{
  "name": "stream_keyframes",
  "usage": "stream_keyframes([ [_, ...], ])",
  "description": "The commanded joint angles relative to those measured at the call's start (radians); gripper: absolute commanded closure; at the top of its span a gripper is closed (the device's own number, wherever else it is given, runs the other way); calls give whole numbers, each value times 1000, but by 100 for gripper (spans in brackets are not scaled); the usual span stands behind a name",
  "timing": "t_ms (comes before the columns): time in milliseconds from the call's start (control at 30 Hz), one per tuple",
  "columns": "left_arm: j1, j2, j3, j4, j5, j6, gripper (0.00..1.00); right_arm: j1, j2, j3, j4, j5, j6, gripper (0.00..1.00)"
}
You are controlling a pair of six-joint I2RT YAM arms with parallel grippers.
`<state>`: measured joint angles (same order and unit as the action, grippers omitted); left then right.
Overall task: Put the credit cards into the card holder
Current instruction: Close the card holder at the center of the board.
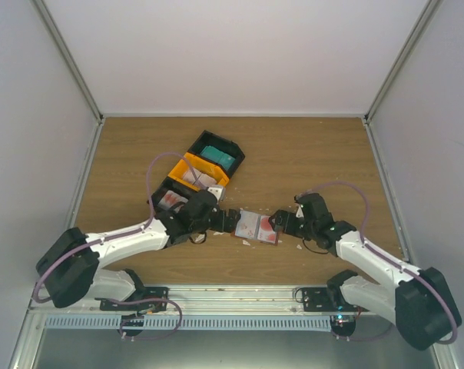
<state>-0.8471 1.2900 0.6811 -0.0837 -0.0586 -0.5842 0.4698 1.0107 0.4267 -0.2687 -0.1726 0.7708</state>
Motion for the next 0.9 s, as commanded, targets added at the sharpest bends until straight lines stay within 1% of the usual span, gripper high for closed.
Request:
stream_keyframes([
  [0, 6, 55, -39, 106, 156, -42, 10, -6, 40, -1, -36, -66, -35, 6],
  [100, 7, 105, -28, 112, 176, -61, 17, -7, 57, -7, -56, -84, -28, 15],
  [167, 8, 144, -9, 98, 170, -69, 20, -6, 75, -9, -73, -86, -24, 25],
  [233, 8, 181, 6, 92, 159, -76, 23, -5, 96, -7, -92, -92, -27, 33],
  [333, 8, 230, 20, 92, 140, -86, 27, -5, 118, -14, -95, -100, -31, 40],
  [567, 16, 311, 47, 91, 116, -114, 39, -5, 183, -18, -24, -148, -39, 49],
  [700, 30, 338, 53, 54, 115, -126, 47, -6, 222, -24, 23, -175, -36, 50],
  [867, 33, 360, 53, 62, 147, -117, 59, -6, 244, -38, 100, -198, -21, 52],
])
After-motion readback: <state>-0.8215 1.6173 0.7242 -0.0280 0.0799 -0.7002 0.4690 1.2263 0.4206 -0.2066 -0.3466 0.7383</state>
